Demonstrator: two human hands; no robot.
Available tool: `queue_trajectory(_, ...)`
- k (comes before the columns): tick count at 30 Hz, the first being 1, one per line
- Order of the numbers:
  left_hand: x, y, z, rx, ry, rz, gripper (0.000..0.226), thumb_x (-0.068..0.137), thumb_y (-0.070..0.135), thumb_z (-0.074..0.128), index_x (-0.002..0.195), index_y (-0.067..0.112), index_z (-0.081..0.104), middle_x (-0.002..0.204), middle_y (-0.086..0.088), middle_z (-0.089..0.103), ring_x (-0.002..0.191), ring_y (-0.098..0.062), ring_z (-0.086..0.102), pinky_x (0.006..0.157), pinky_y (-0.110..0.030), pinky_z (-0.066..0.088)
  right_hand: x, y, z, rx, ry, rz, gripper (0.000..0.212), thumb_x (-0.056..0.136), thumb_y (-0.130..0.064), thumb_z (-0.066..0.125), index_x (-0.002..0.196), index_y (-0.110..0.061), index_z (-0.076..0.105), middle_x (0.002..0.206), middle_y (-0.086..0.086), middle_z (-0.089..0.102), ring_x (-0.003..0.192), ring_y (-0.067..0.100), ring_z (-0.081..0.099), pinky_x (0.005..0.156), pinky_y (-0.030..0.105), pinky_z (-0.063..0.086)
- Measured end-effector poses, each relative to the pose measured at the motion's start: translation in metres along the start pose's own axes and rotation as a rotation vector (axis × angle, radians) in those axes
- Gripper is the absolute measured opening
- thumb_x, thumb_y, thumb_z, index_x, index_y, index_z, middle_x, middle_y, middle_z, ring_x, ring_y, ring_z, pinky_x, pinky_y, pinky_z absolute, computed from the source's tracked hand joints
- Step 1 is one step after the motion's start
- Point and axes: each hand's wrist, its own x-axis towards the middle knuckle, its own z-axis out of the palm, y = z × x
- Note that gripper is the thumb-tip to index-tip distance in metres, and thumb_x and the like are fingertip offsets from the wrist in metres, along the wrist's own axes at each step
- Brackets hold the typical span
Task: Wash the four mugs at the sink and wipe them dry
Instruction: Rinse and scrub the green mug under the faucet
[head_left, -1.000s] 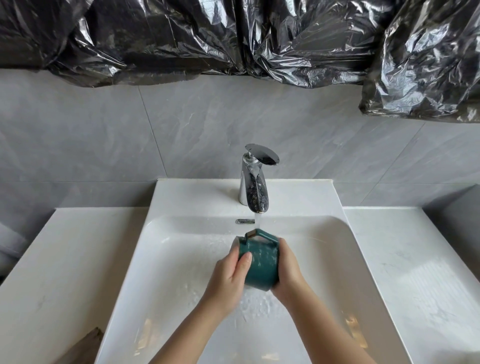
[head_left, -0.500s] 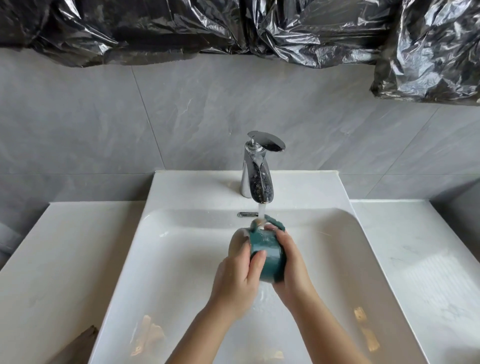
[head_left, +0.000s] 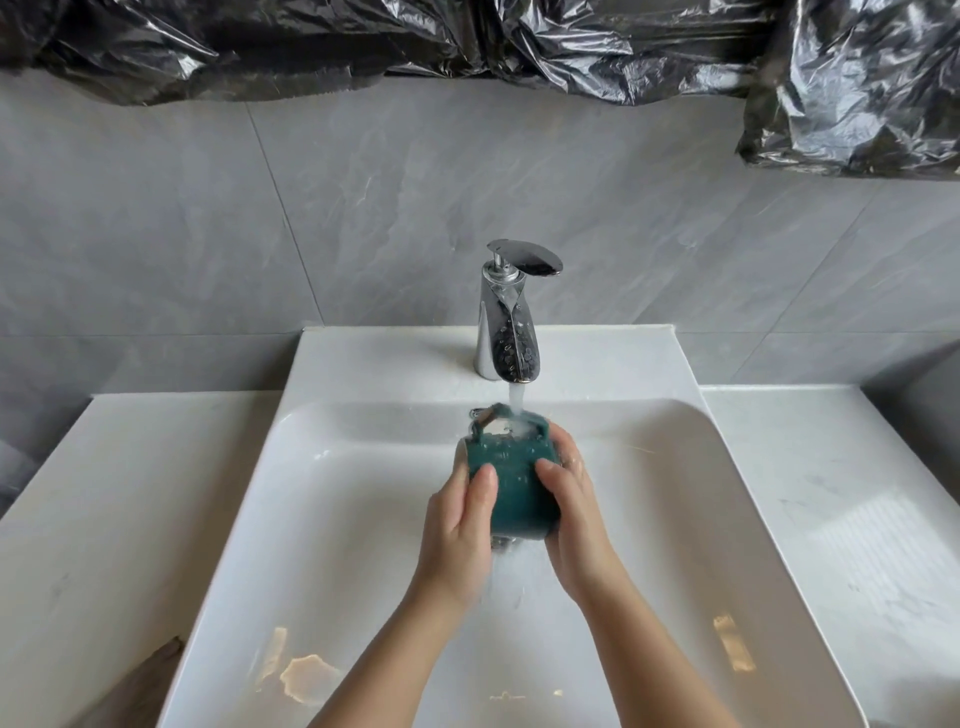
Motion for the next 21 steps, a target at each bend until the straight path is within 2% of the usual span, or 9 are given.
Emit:
queue_trajectory(3,0.006,0.005,0.004,-0.024,-0.043,-0.061,0.038,0.091,0.040,0.042,0.109,0.015,0.065,0.094,0.000,0.073,0.089,-0.017,0.067,0.076,-0.033,0.055,0.000,-0.002,-0.002,0.032,0.018,0.021,0.041,0.085,-0.028,0.051,0.124,-0.025,0.063,0.122,0.011,0.068,0.117,0.034,0.061,0.101,0.051,0.046)
queue_trajectory(6,0.002,0.000,0.004,0.188,-0.113,0.013,0.050,0.086,0.053,0.041,0.103,0.011,0.058,0.074,0.000,0.066,0.068,-0.017,0.061,0.069,-0.044,0.052,0.001,-0.001,-0.002,0.084,0.041,0.092,0.032,0.082,-0.036,0.052,0.107,-0.033,0.071,0.115,0.010,0.071,0.107,0.030,0.065,0.102,0.058,0.044)
queue_trajectory(8,0.006,0.001,0.002,0.200,-0.057,0.025,0.050,0.087,0.052,0.039,0.098,0.009,0.061,0.077,-0.004,0.067,0.071,-0.019,0.061,0.071,-0.044,0.051,-0.002,0.002,-0.002,0.051,0.022,0.087,0.042,0.078,-0.042,0.058,0.118,-0.035,0.065,0.121,0.003,0.068,0.112,0.024,0.064,0.105,0.054,0.045)
queue_trajectory(10,0.017,0.008,0.002,0.084,0.029,-0.089,0.046,0.092,0.046,0.040,0.094,0.010,0.067,0.087,-0.011,0.071,0.081,-0.022,0.065,0.074,-0.041,0.052,-0.005,0.002,0.000,-0.040,-0.003,0.020,0.048,0.082,-0.038,0.056,0.130,-0.038,0.054,0.125,-0.005,0.064,0.113,0.012,0.062,0.101,0.036,0.050)
queue_trajectory(12,0.027,0.014,0.003,-0.060,0.029,-0.255,0.037,0.099,0.040,0.043,0.091,0.016,0.071,0.089,-0.004,0.074,0.085,-0.016,0.068,0.073,-0.030,0.053,-0.003,-0.001,0.002,-0.100,-0.002,-0.035,0.044,0.085,-0.032,0.049,0.129,-0.036,0.053,0.120,-0.009,0.065,0.108,0.010,0.062,0.092,0.026,0.052)
queue_trajectory(14,0.025,0.016,0.002,-0.053,-0.064,-0.233,0.034,0.099,0.040,0.044,0.098,0.017,0.069,0.092,-0.002,0.074,0.084,-0.010,0.068,0.073,-0.023,0.052,0.001,-0.002,0.000,-0.086,0.048,-0.022,0.038,0.084,-0.034,0.047,0.121,-0.036,0.058,0.115,-0.006,0.068,0.106,0.014,0.063,0.089,0.030,0.054)
queue_trajectory(17,0.019,0.008,0.000,0.139,-0.185,-0.067,0.045,0.088,0.048,0.044,0.112,0.013,0.060,0.097,-0.013,0.070,0.082,-0.021,0.067,0.070,-0.032,0.053,0.003,-0.002,0.002,0.087,0.023,0.119,0.034,0.084,-0.043,0.048,0.114,-0.036,0.063,0.124,0.009,0.066,0.109,0.025,0.064,0.095,0.051,0.050)
queue_trajectory(19,0.020,0.007,0.002,0.121,-0.071,-0.070,0.036,0.095,0.039,0.044,0.102,0.009,0.062,0.087,-0.013,0.066,0.068,-0.014,0.062,0.057,-0.021,0.051,-0.001,0.000,0.002,0.038,0.024,0.110,0.037,0.082,-0.047,0.050,0.117,-0.040,0.060,0.126,0.006,0.064,0.114,0.022,0.062,0.099,0.048,0.050)
queue_trajectory(21,0.024,0.012,0.007,0.027,0.034,-0.195,0.034,0.100,0.035,0.044,0.088,0.010,0.065,0.084,-0.013,0.067,0.074,-0.019,0.063,0.065,-0.021,0.051,-0.004,-0.001,0.002,-0.105,0.041,0.006,0.041,0.082,-0.041,0.053,0.123,-0.040,0.054,0.125,-0.002,0.062,0.115,0.010,0.060,0.100,0.032,0.049)
